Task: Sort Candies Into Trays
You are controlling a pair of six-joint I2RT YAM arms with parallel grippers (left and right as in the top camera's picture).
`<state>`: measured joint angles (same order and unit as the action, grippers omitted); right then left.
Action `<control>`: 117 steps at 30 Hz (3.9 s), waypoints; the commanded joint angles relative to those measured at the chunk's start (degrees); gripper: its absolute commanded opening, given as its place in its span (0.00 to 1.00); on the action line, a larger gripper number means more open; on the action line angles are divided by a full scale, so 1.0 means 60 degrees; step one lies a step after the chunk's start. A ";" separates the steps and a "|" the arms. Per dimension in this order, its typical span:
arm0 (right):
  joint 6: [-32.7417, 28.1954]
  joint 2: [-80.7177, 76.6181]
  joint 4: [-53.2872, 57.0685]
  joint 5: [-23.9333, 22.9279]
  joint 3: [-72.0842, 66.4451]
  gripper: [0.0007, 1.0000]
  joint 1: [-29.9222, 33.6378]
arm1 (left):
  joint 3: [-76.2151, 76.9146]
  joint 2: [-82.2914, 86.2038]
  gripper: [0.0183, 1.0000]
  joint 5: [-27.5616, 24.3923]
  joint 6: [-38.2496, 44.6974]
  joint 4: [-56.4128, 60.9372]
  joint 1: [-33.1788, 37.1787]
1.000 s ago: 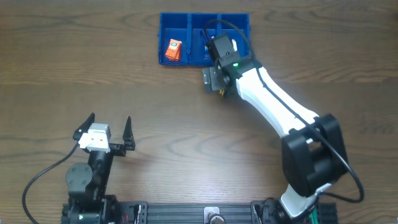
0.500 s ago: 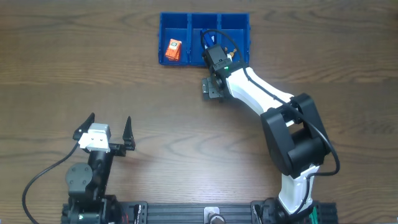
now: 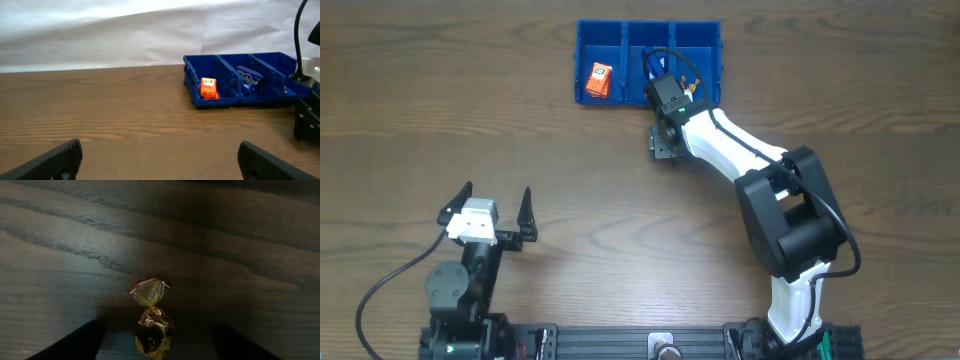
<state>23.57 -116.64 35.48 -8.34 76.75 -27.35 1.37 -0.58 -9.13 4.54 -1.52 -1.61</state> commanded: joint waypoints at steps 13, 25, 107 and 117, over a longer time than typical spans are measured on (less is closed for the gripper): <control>0.0328 -0.0219 -0.0229 0.0521 -0.0051 0.19 0.0015 | -0.0182 0.0062 1.00 -0.0237 0.0033 -0.0317 0.0040; 0.0273 0.1559 -0.0266 -0.0153 -0.0022 0.04 0.0219 | -0.0182 0.0062 1.00 -0.0240 0.0033 -0.0317 0.0040; -0.2732 1.6680 -0.4535 -0.0076 -1.0065 1.00 0.3708 | -0.0182 0.0062 1.00 -0.0237 0.0033 -0.0321 0.0040; -0.2732 1.8713 -0.5195 -0.0055 -1.1355 1.00 0.3876 | -0.0182 0.0062 1.00 -0.0237 0.0033 -0.0317 0.0040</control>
<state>7.81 -7.31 5.72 -9.21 11.53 -4.84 1.37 -0.58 -9.13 4.54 -1.54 -1.61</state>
